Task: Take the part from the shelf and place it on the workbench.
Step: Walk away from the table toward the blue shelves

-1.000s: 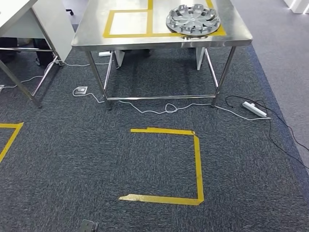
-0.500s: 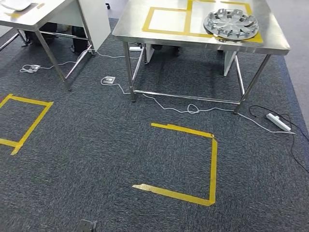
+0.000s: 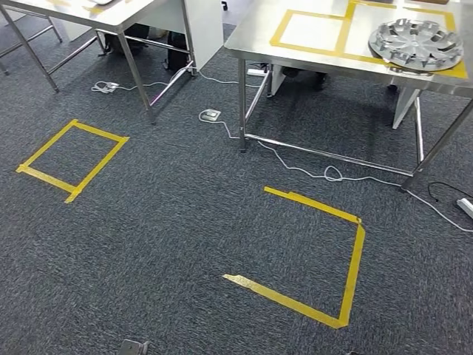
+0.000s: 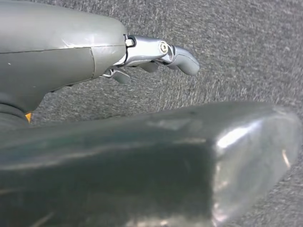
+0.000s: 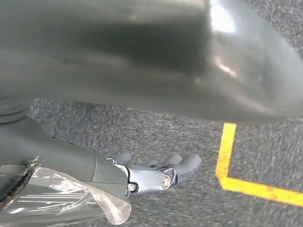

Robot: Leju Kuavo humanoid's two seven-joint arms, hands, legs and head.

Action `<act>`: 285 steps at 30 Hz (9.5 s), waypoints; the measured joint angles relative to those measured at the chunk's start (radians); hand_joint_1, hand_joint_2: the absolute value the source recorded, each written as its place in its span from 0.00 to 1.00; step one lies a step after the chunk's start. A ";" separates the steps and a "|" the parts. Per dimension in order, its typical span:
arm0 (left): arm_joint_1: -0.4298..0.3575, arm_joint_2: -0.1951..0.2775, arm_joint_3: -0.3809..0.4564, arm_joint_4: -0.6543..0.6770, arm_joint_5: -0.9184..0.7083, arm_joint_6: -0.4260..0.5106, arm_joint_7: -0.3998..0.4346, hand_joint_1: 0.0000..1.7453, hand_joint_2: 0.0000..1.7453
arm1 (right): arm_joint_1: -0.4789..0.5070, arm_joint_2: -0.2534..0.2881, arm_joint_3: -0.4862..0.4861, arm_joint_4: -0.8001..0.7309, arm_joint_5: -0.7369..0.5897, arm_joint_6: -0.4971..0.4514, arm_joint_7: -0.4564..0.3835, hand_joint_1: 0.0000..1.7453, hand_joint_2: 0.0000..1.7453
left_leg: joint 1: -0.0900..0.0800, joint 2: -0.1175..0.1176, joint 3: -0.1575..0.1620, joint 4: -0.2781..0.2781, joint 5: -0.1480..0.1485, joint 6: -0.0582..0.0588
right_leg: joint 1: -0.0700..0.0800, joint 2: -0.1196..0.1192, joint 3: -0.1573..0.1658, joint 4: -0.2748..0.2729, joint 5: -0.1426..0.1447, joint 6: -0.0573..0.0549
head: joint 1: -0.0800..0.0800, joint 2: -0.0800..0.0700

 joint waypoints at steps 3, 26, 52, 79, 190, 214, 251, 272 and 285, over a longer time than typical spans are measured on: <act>0.011 -0.014 0.003 -0.048 -0.009 -0.022 0.017 0.00 0.00 | -0.003 -0.004 0.000 0.008 0.004 -0.004 0.000 0.00 0.00 | -0.011 0.044 0.042 -0.099 0.022 0.022 | 0.008 -0.032 -0.001 0.007 -0.006 0.014 | 0.003 0.000; 0.063 -0.033 0.024 -0.178 -0.005 -0.069 0.050 0.00 0.00 | -0.009 -0.029 0.000 0.047 0.016 -0.019 -0.006 0.00 0.00 | 0.005 -0.053 -0.118 0.158 -0.075 -0.001 | -0.010 0.071 -0.008 0.002 0.001 -0.005 | 0.000 0.000; 0.064 -0.035 0.056 -0.179 -0.021 -0.057 0.039 0.00 0.00 | -0.012 -0.030 0.000 0.049 0.014 -0.020 -0.006 0.00 0.00 | 0.003 -0.156 -0.002 -0.078 0.029 0.016 | -0.019 0.151 -0.035 0.026 -0.001 0.021 | 0.014 0.000; 0.042 -0.039 0.116 -0.164 -0.094 -0.065 0.007 0.00 0.00 | -0.012 -0.033 0.000 0.049 0.016 -0.019 0.000 0.00 0.00 | -0.003 -0.151 0.014 -0.086 0.030 0.039 | -0.008 0.170 -0.046 0.039 -0.003 0.020 | 0.018 0.000; 0.008 -0.038 0.203 -0.138 -0.185 -0.055 -0.029 0.00 0.00 | -0.022 -0.038 -0.011 0.056 0.017 -0.019 -0.002 0.00 0.00 | -0.019 0.010 0.003 -0.068 0.025 0.037 | -0.002 -0.030 -0.012 0.072 -0.073 0.024 | 0.015 0.000; 0.002 -0.038 0.224 -0.125 -0.199 -0.051 -0.038 0.00 0.00 | -0.012 -0.039 -0.012 0.057 0.017 -0.019 -0.003 0.00 0.00 | -0.001 -0.030 -0.092 0.109 0.009 -0.001 | -0.011 0.011 -0.027 0.068 -0.045 -0.006 | 0.009 0.000; -0.002 -0.037 0.243 -0.117 -0.206 -0.052 -0.043 0.00 0.00 | -0.012 -0.042 -0.015 0.060 0.011 -0.001 -0.013 0.00 0.00 | -0.016 -0.040 -0.079 -0.050 0.096 0.036 | -0.013 0.082 0.018 0.050 -0.073 0.019 | 0.016 0.000; -0.004 -0.038 0.266 -0.112 -0.222 -0.054 -0.053 0.00 0.00 | -0.019 -0.048 -0.030 0.059 -0.019 0.014 -0.003 0.00 0.00 | -0.004 -0.026 -0.048 0.116 -0.097 0.005 | -0.015 0.093 -0.086 0.061 0.030 -0.007 | 0.006 0.000; -0.008 -0.040 0.283 -0.107 -0.239 -0.057 -0.059 0.00 0.00 | -0.015 -0.049 -0.040 0.059 -0.021 0.012 -0.006 0.00 0.00 | 0.010 -0.067 0.037 -0.097 0.028 0.042 | -0.021 0.161 -0.123 0.100 0.005 0.044 | 0.010 0.000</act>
